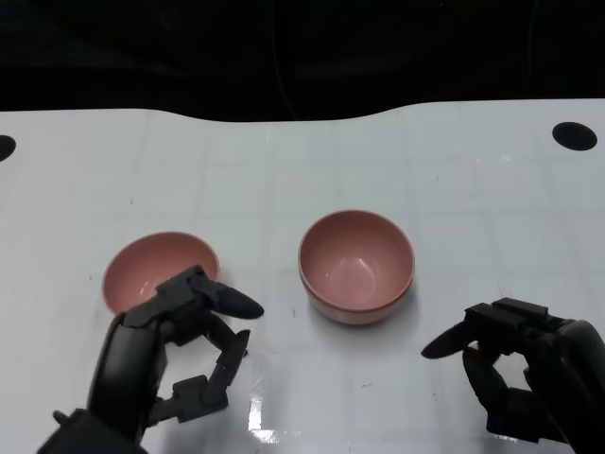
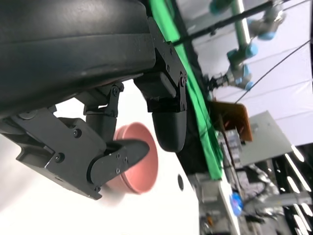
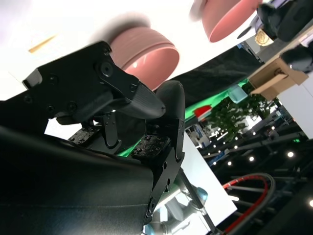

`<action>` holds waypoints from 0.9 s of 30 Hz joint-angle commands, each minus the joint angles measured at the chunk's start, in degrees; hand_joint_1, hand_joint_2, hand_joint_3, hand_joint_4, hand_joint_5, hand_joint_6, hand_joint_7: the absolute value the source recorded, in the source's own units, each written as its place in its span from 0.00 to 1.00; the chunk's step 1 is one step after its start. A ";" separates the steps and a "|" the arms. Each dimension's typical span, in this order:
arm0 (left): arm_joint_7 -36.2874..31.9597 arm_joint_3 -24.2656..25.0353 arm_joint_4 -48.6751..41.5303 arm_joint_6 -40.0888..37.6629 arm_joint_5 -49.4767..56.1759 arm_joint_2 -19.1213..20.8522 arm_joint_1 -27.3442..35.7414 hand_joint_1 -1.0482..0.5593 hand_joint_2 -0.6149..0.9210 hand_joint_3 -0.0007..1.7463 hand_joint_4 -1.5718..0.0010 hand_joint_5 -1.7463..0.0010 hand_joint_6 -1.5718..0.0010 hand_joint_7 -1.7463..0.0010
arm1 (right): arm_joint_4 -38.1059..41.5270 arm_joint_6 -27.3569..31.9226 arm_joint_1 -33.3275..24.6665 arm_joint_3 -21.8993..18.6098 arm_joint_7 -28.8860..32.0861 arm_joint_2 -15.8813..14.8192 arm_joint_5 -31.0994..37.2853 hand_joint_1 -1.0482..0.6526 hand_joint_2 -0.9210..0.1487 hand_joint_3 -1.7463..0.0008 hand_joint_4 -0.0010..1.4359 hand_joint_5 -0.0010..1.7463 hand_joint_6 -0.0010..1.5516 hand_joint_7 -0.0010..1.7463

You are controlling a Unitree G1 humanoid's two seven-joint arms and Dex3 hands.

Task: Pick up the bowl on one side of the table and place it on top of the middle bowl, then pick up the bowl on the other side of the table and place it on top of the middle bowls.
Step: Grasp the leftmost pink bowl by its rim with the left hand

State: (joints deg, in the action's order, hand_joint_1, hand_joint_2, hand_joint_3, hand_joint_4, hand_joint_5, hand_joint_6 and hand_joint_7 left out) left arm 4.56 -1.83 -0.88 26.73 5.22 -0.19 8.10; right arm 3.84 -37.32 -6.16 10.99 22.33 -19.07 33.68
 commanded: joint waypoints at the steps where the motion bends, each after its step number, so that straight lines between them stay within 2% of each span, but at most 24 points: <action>1: -2.07 0.56 1.05 0.46 3.34 1.74 0.20 0.46 0.83 0.37 0.62 0.29 0.64 0.54 | -0.24 0.52 -0.36 -1.29 -0.96 -0.06 -0.45 0.58 0.67 0.07 0.62 0.99 0.55 0.79; 6: -3.32 0.41 3.63 -2.61 7.07 2.66 0.38 0.42 0.97 0.12 0.68 0.43 0.66 0.69 | 0.38 1.58 -0.12 -1.65 -1.16 0.46 0.37 0.55 0.72 0.03 0.66 1.00 0.55 0.87; 8: -3.83 0.37 5.16 -3.86 9.36 3.34 0.49 0.40 0.99 0.08 0.71 0.47 0.68 0.73 | 0.41 1.99 -0.12 -1.73 -1.48 0.55 0.31 0.55 0.72 0.03 0.67 1.00 0.54 0.89; 14: -3.85 0.61 10.03 -8.93 14.66 5.99 0.59 0.34 1.00 0.05 0.80 0.51 0.76 0.79 | 0.44 3.18 0.34 -1.85 -2.60 1.19 -0.28 0.55 0.73 0.03 0.67 1.00 0.53 0.90; 18: -3.77 0.67 14.75 -14.09 20.97 8.44 0.73 0.31 1.00 0.02 0.86 0.50 0.77 0.86 | 0.17 4.02 0.65 -2.03 -3.47 1.53 -0.39 0.55 0.73 0.03 0.66 1.00 0.53 0.90; 22: -4.07 0.16 17.82 -17.41 29.77 11.88 0.31 0.29 1.00 0.01 0.86 0.55 0.75 0.92 | 0.26 4.43 0.94 -2.14 -3.61 1.71 -0.05 0.54 0.73 0.04 0.66 1.00 0.52 0.90; 27: -3.03 -0.97 20.63 -22.37 37.68 14.18 0.04 0.29 0.99 0.00 0.85 0.61 0.72 0.96 | 0.36 4.63 0.87 -2.11 -3.53 1.75 0.13 0.55 0.72 0.05 0.66 1.00 0.52 0.90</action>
State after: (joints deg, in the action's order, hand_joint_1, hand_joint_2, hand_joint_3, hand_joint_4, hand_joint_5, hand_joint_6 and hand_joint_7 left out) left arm 1.16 -2.53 18.78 5.48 41.27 12.61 8.39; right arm 4.05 -32.95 -5.26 9.35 18.98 -17.22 33.88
